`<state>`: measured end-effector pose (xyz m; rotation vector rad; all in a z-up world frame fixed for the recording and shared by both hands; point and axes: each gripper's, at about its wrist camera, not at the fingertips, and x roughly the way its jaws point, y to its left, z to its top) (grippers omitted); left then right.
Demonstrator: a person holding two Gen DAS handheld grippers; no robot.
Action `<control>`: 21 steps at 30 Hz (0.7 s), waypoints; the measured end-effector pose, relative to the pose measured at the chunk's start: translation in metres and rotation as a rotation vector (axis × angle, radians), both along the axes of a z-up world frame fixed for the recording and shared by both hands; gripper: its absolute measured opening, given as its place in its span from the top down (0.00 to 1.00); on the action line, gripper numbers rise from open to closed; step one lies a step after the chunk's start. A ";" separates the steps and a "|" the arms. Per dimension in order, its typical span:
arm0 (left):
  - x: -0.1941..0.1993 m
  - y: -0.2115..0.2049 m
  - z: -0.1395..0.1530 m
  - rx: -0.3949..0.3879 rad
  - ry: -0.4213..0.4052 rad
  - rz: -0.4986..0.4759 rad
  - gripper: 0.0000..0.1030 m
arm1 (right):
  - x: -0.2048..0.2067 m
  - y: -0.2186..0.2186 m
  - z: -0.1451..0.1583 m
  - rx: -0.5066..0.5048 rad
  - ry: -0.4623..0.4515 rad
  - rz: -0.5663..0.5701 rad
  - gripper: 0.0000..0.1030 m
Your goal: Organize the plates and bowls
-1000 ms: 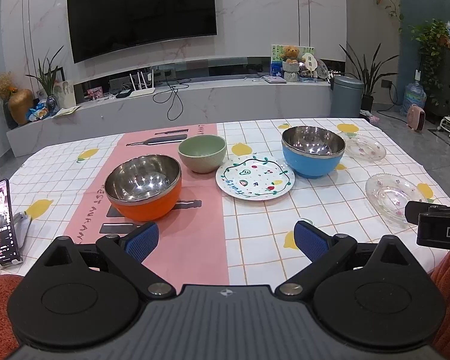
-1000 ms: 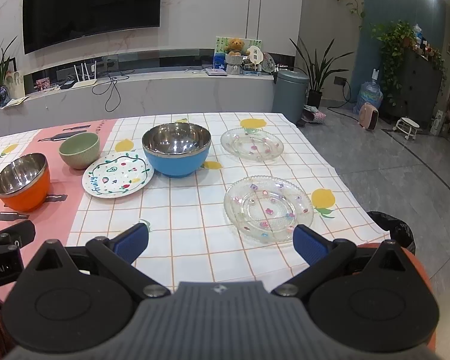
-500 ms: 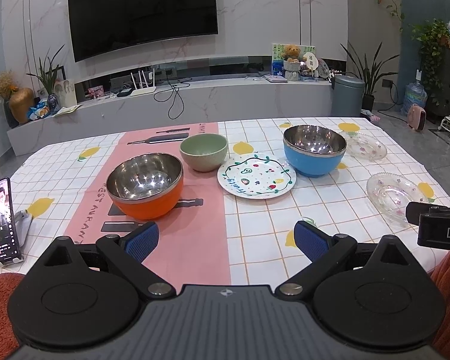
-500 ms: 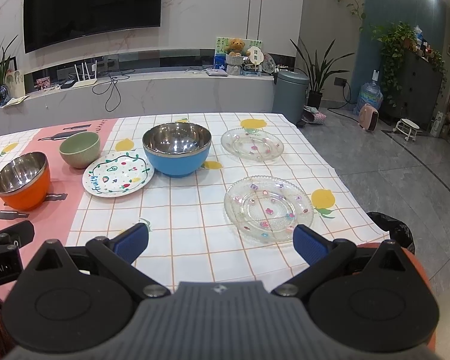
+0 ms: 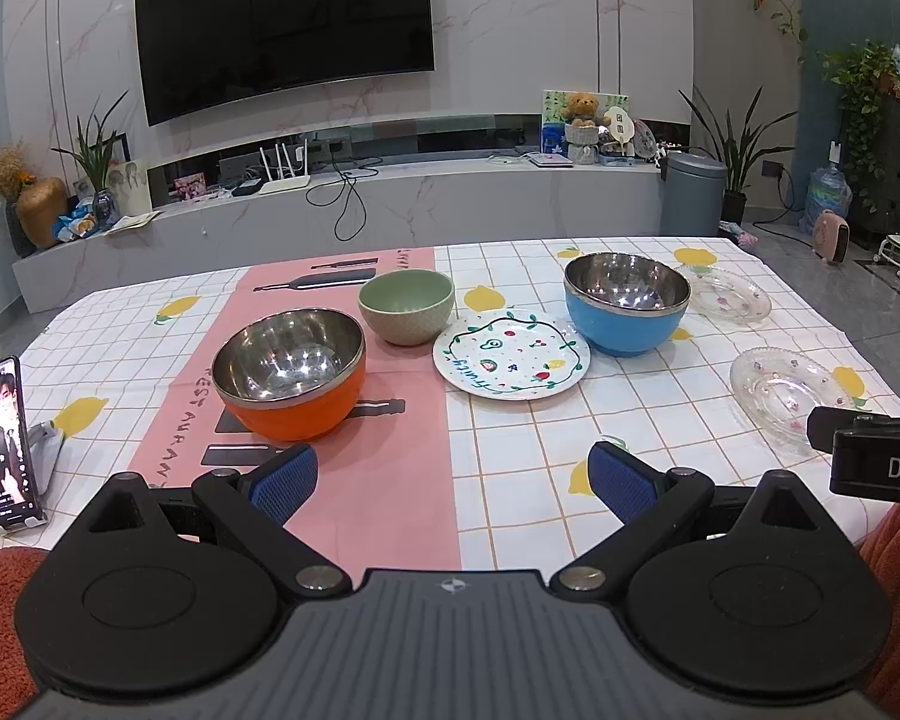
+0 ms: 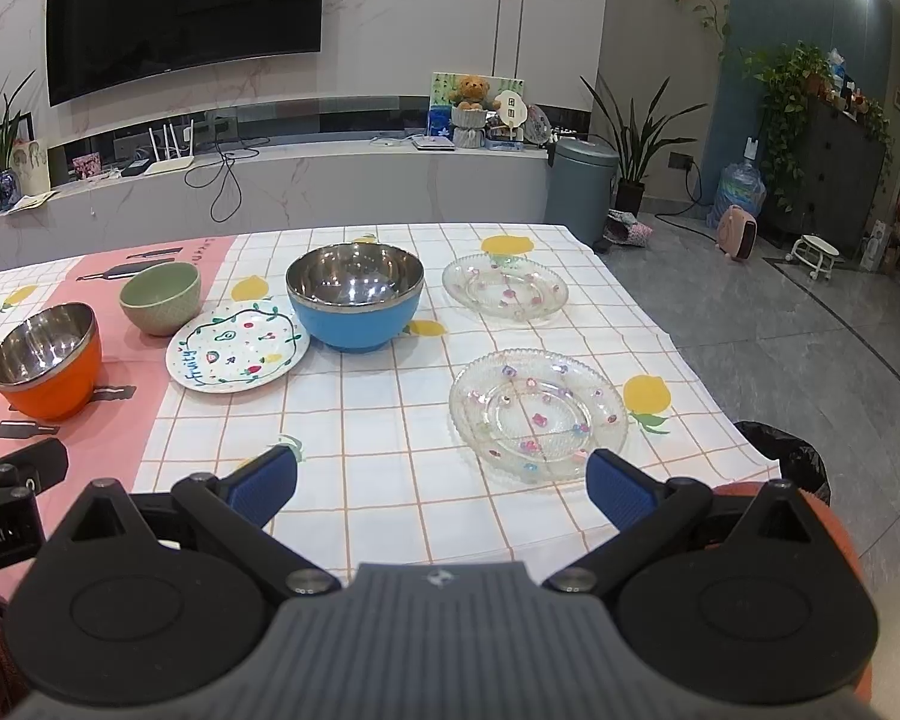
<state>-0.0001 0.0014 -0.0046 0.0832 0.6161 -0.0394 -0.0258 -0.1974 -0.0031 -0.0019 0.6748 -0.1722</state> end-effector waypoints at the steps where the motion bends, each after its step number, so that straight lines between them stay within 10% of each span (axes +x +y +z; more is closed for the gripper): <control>1: 0.000 0.000 0.000 0.000 0.000 -0.001 0.00 | 0.000 0.000 0.000 0.000 0.000 0.000 0.02; 21: -0.003 -0.001 0.007 -0.017 -0.005 -0.048 0.00 | 0.000 0.000 0.000 0.000 -0.002 0.000 0.02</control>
